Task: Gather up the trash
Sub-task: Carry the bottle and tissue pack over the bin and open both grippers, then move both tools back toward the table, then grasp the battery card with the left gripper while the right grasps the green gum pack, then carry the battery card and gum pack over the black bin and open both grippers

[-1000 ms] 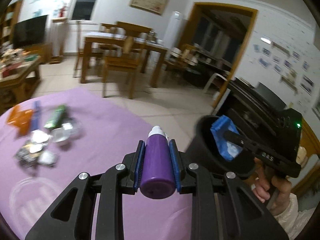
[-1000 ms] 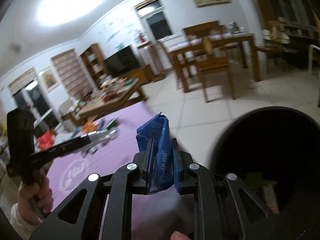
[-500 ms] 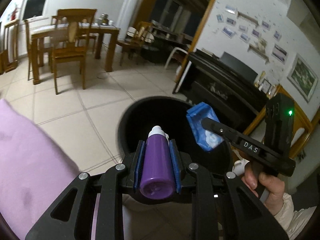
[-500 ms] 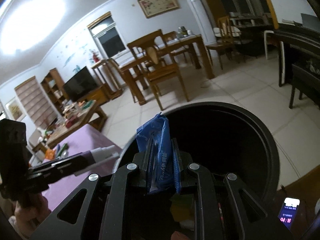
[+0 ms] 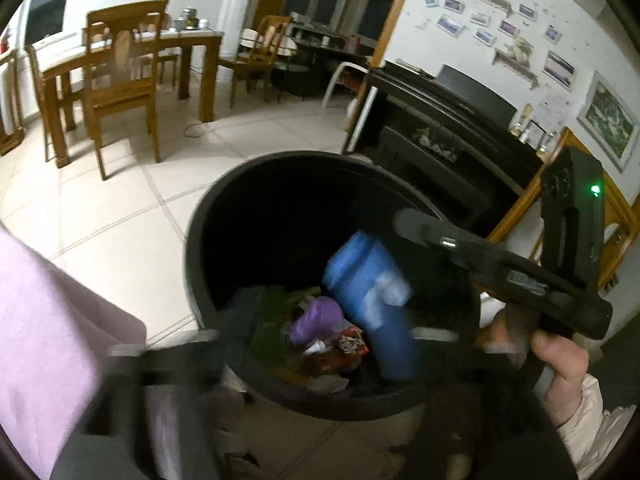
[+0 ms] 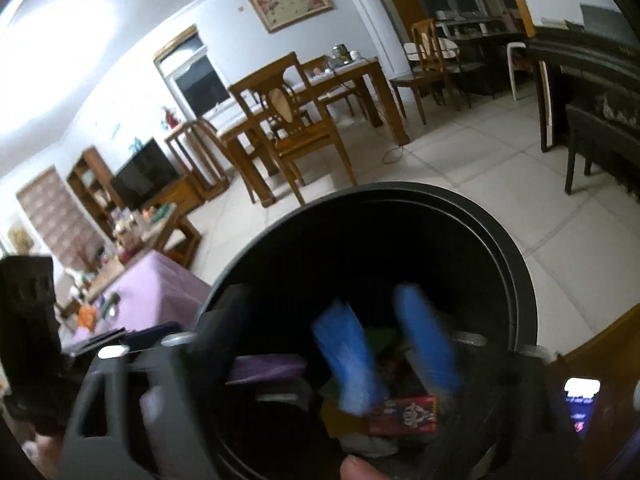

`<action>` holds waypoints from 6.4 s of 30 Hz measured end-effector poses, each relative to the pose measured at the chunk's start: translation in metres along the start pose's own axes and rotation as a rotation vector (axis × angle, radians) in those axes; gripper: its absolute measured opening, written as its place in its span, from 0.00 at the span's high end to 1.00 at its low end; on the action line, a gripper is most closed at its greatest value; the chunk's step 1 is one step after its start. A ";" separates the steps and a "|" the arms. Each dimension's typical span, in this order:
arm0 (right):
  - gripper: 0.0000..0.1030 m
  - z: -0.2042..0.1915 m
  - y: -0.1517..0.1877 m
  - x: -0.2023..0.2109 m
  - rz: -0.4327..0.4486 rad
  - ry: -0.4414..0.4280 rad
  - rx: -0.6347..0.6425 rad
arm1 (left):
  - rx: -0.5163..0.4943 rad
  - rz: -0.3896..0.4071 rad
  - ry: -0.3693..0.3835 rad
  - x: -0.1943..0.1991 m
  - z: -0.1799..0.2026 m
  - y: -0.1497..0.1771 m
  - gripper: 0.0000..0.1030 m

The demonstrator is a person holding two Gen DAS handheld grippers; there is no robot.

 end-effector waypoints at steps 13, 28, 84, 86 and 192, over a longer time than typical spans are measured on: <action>0.05 -0.052 0.009 -0.032 -0.140 -0.255 -0.054 | 0.072 0.146 -0.124 0.071 -0.057 0.013 0.07; 0.05 -0.213 0.034 -0.107 -0.288 -0.374 0.149 | 0.289 0.060 -0.682 0.156 -0.298 0.100 0.05; 0.79 -0.394 0.099 -0.327 -0.577 -0.365 0.397 | 0.250 -0.111 -0.543 0.120 -0.352 0.123 0.18; 0.79 -0.385 0.105 -0.320 -0.590 -0.349 0.423 | 0.240 -0.114 -0.542 0.120 -0.351 0.123 0.19; 0.58 0.002 0.024 0.023 -0.010 -0.184 -0.129 | 0.064 -0.051 0.171 -0.022 0.007 -0.005 0.18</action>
Point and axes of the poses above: each gripper's, at about its wrist camera, not at the fingertips, and x roughly against the way its jaws point, z to its right, y to its underside, the point moved 5 cm from there along -x, roughly the way its jaws point, and after that the axes turned 12 degrees about -y, right-handed, at the moved point
